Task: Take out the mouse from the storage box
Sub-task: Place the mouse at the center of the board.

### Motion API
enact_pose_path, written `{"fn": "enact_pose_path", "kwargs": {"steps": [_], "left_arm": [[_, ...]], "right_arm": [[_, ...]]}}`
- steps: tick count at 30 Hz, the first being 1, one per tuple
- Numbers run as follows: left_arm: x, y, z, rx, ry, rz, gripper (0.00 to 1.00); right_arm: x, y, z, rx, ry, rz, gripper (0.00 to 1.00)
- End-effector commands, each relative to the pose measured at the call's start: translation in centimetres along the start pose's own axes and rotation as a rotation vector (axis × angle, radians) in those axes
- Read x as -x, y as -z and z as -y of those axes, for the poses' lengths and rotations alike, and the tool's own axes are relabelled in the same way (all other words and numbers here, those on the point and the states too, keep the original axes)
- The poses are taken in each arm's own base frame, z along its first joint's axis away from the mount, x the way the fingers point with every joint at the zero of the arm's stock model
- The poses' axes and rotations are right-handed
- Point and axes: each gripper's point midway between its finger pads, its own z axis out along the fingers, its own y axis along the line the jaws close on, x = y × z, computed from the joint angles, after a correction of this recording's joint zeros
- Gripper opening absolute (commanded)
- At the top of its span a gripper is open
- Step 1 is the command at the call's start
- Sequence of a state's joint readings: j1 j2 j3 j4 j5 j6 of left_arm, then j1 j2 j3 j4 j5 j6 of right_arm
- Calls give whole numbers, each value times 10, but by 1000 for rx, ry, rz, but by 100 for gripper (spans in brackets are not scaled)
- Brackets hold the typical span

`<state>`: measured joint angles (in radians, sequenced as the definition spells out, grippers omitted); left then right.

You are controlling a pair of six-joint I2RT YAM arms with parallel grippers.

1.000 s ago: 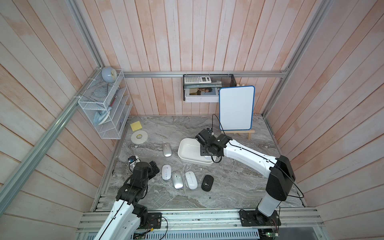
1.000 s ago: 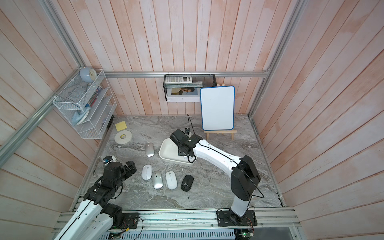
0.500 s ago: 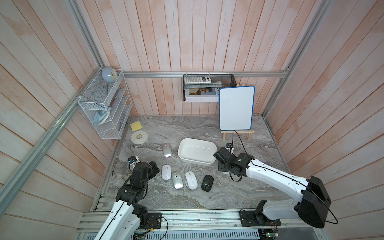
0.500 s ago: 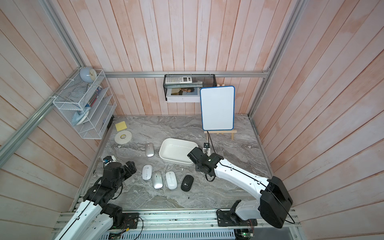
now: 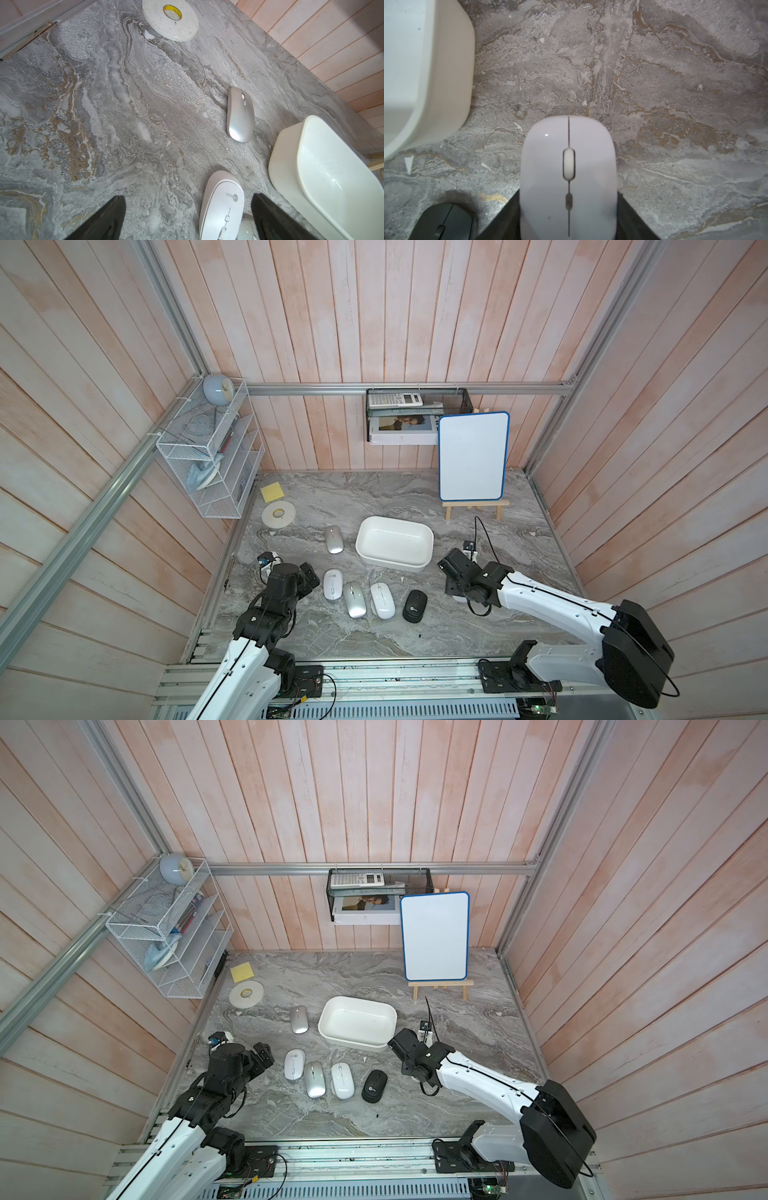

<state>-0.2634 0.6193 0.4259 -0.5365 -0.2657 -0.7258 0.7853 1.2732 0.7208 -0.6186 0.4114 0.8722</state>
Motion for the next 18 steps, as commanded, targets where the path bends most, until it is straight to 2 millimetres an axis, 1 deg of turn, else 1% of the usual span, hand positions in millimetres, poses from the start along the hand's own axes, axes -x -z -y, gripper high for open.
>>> {"fn": "enact_pose_path", "kwargs": {"steps": [1, 12, 15, 18], "left_arm": [[0, -2, 1, -8, -8, 1, 100], [-1, -2, 2, -14, -12, -2, 100], [-2, -3, 2, -12, -14, -7, 100], [-2, -3, 2, -12, -15, -8, 100]], "right_arm": [[0, -9, -11, 34, -29, -6, 63], [-20, -38, -32, 39, 29, -127, 66], [-26, -44, -35, 35, 53, -164, 70], [-28, -46, -38, 28, 72, -188, 74]]}}
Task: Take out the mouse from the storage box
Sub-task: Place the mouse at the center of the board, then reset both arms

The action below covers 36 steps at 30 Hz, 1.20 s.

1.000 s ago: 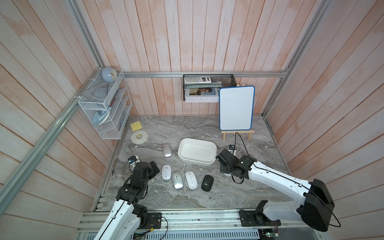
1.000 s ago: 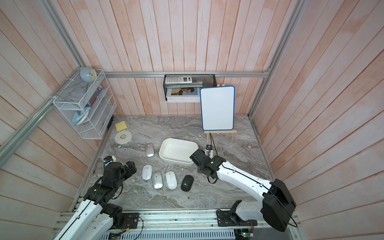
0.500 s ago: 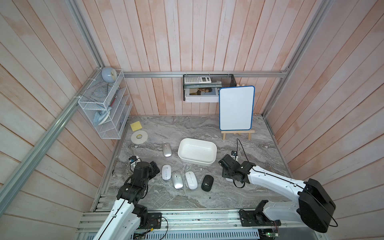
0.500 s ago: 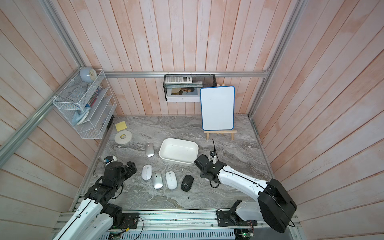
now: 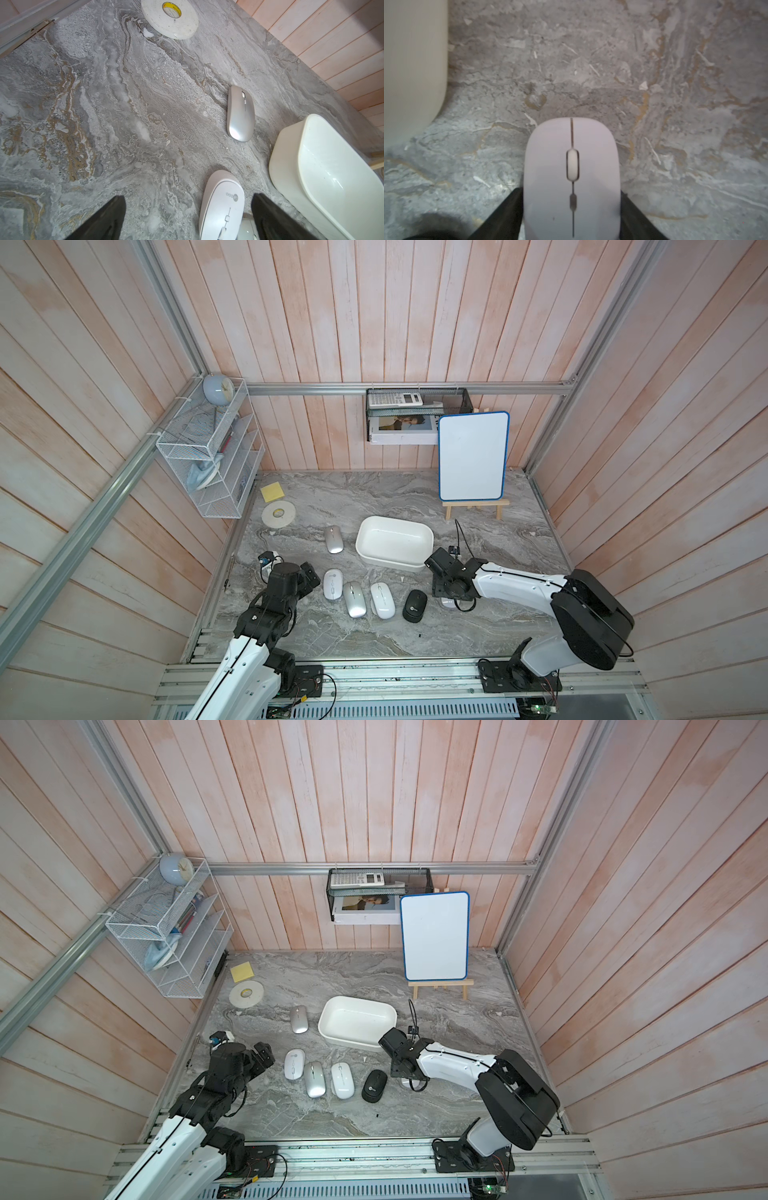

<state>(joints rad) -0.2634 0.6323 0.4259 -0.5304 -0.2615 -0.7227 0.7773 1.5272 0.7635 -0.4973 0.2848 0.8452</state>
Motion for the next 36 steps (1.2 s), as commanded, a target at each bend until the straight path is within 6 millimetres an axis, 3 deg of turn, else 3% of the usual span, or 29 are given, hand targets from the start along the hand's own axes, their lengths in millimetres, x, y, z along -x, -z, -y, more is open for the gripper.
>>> {"fn": "enact_pose_path", "kwargs": {"steps": [1, 12, 23, 28, 36], "left_arm": [[0, -1, 2, -16, -9, 1, 100], [0, 0, 4, -23, -13, 2, 100], [-3, 6, 11, -84, -23, -2, 100], [-8, 12, 19, -138, -13, -3, 100], [-14, 19, 46, -206, -57, 46, 100]], "right_arm": [[-2, -2, -7, 11, 25, -38, 76], [12, 22, 2, 5, 29, 29, 88], [32, 86, 27, 33, 43, 166, 94], [34, 112, 41, 105, 19, 264, 94], [31, 121, 67, 217, -97, 475, 97]]}}
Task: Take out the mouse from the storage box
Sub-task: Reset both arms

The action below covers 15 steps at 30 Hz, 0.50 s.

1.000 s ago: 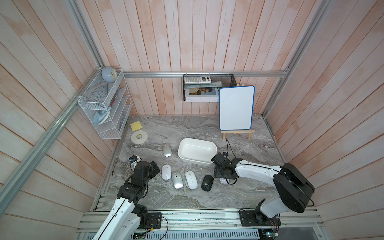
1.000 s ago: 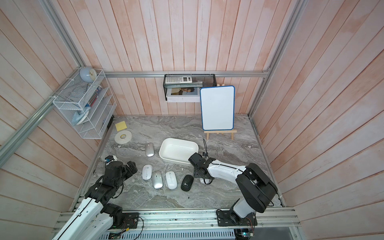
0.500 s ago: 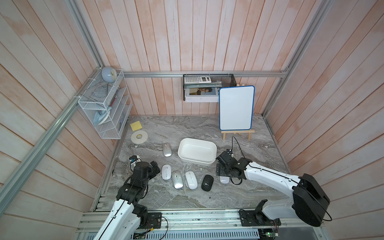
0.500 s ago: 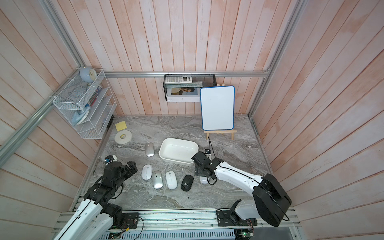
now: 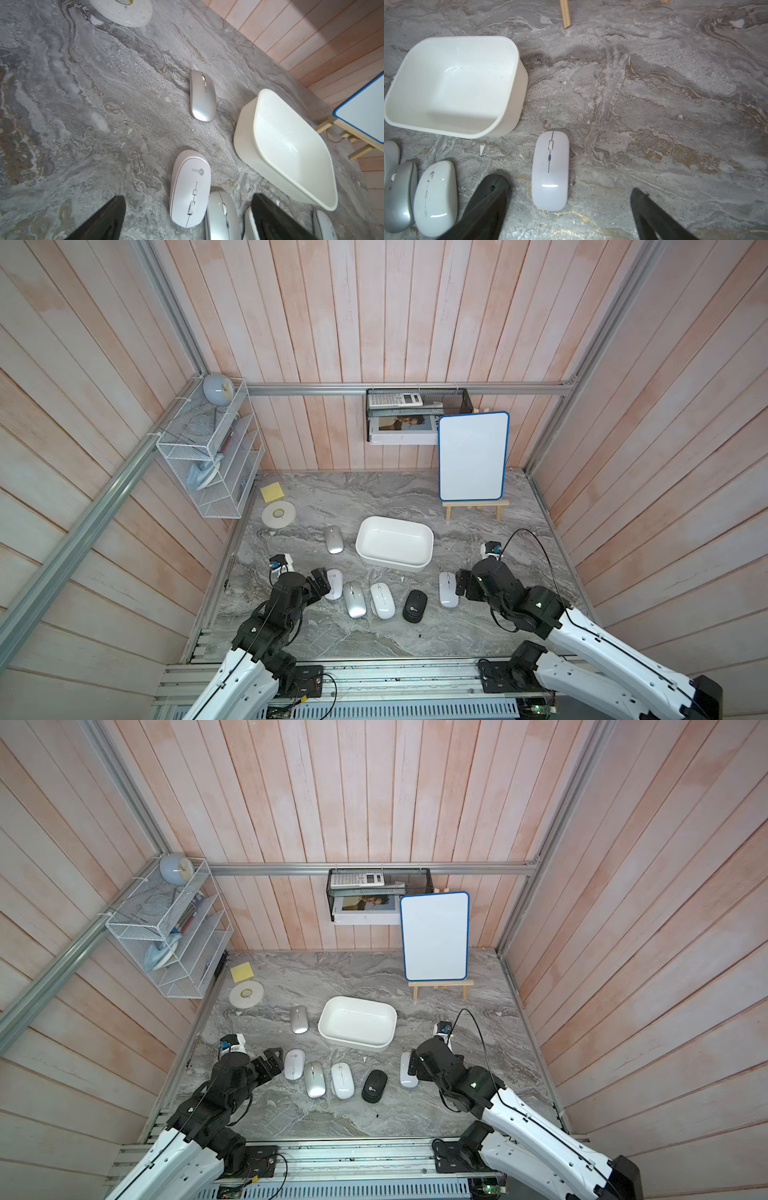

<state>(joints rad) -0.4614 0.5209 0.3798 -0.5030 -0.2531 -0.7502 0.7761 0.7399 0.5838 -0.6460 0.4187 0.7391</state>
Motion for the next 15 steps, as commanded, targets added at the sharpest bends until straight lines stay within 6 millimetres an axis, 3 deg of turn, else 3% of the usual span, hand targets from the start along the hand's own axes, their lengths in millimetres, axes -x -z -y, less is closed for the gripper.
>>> {"fn": "enact_pose_path", "kwargs": {"steps": [1, 7, 15], "left_arm": [[15, 1, 11, -5, -7, 76, 100], [42, 3, 32, -2, -65, 163, 100], [99, 7, 31, 102, -58, 473, 100]], "right_arm": [[12, 4, 7, 3, -40, 100, 98], [18, 5, 15, -26, -18, 151, 97], [39, 5, 18, -58, 68, 261, 98]]}}
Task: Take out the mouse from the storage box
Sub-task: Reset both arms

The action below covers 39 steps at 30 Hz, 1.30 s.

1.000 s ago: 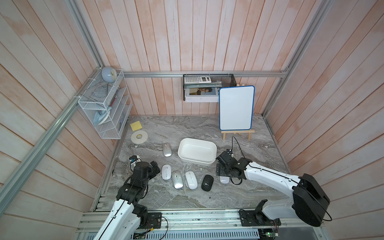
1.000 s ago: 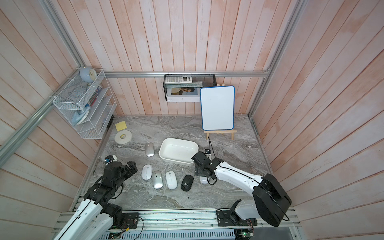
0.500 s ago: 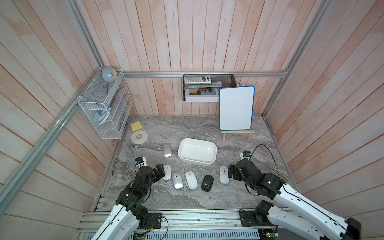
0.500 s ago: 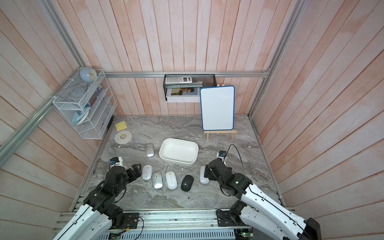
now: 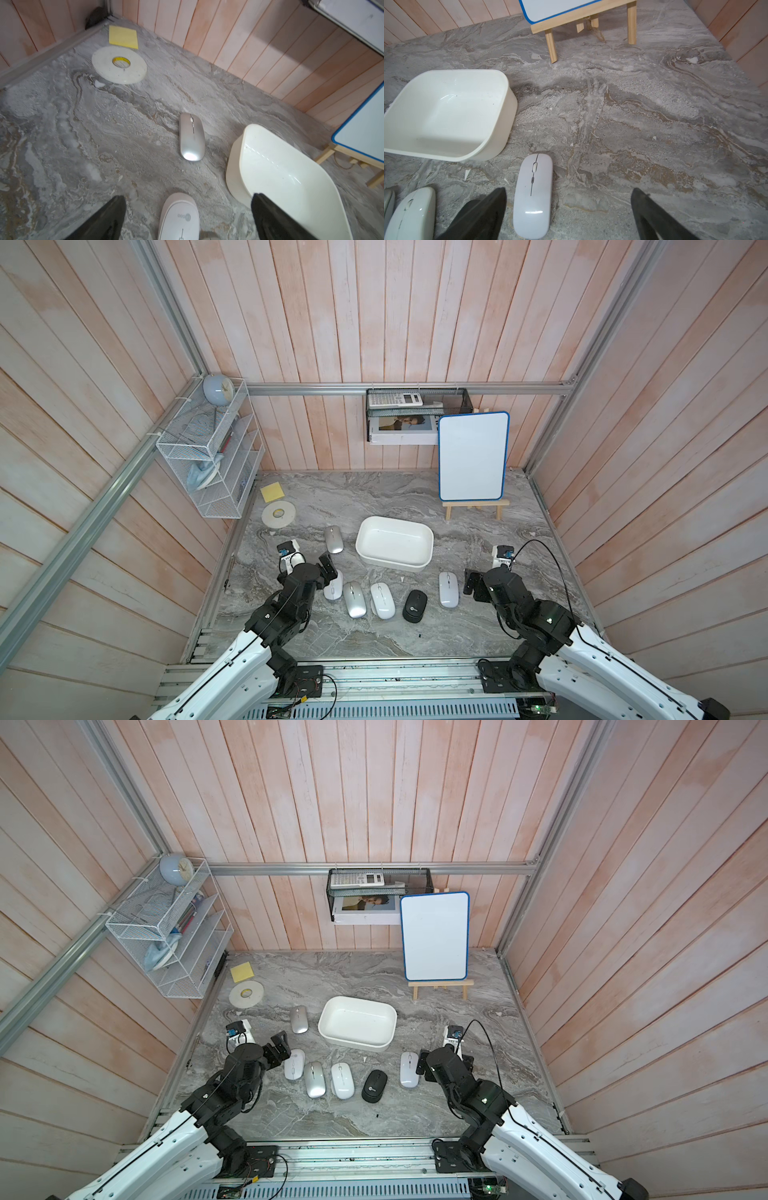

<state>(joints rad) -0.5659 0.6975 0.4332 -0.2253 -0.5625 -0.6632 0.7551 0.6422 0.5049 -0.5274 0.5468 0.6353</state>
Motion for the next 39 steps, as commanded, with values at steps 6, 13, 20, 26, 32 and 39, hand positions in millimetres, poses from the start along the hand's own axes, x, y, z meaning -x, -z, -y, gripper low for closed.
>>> {"fn": "enact_pose_path", "kwargs": {"steps": [6, 13, 20, 26, 32, 39], "left_arm": [[86, -13, 0, 277, -161, 352, 100], [88, -62, -25, 295, -206, 301, 100], [70, -91, -69, 393, -296, 251, 100], [51, -108, -85, 341, -339, 277, 100], [36, -124, -106, 288, -270, 299, 100], [37, -137, -108, 291, -268, 225, 100]], "right_arm": [[57, 7, 12, -80, 83, 212, 98], [87, -1, 33, -199, 115, 297, 98], [94, -22, 45, -254, 126, 336, 98], [92, -46, 58, -319, 145, 371, 98], [86, -77, 68, -379, 189, 355, 98], [79, -120, 66, -375, 264, 385, 97]]}}
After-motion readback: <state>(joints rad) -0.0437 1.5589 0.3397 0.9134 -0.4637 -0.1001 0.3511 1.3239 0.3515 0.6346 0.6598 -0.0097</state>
